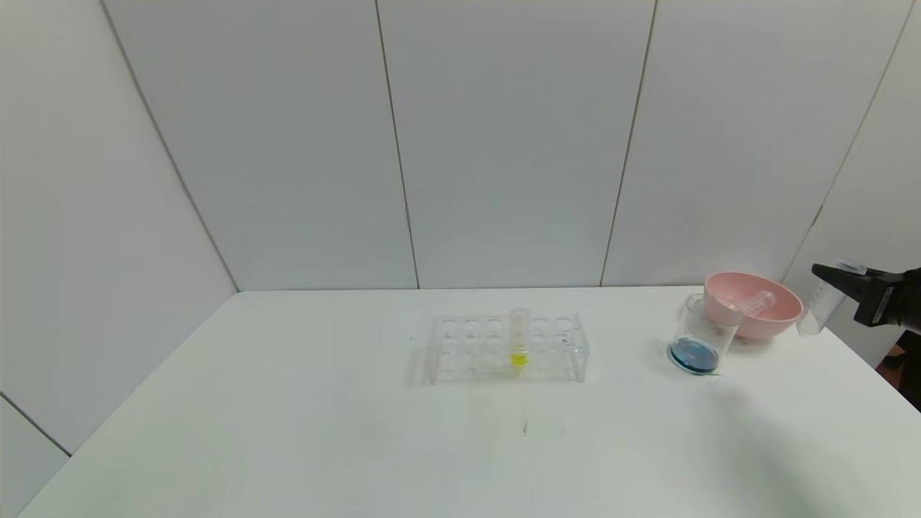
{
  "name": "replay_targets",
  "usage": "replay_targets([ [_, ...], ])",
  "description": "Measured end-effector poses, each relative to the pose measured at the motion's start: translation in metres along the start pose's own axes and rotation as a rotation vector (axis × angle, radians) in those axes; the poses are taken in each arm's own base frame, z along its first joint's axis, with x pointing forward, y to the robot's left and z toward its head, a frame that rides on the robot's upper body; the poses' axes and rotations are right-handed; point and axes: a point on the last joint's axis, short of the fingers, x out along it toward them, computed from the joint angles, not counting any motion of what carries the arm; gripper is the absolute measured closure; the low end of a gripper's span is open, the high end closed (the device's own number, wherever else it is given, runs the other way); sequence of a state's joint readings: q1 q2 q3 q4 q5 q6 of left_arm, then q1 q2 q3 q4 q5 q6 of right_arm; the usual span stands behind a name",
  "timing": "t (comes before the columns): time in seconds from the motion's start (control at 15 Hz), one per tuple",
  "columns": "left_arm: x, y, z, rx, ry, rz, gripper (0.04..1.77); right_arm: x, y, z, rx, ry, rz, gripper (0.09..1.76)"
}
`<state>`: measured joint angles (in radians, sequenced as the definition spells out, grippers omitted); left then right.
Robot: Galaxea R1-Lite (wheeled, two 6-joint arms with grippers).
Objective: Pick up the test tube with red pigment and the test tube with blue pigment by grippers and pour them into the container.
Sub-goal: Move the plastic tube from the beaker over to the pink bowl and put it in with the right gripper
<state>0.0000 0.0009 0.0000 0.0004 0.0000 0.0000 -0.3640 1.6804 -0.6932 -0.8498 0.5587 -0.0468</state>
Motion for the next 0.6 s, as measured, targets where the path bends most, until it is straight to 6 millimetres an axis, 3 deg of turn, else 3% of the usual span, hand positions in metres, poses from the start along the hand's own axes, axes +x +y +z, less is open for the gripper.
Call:
replay_targets([
  [0.27, 0.0, 0.0, 0.0, 0.0, 0.0, 0.0, 0.05, 0.013, -0.006, -0.003, -0.015, -0.022, 0.0, 1.33],
  [0.6, 0.0, 0.0, 0.0, 0.0, 0.0, 0.0, 0.05, 0.07, -0.036, -0.01, -0.037, -0.066, -0.093, 1.33],
])
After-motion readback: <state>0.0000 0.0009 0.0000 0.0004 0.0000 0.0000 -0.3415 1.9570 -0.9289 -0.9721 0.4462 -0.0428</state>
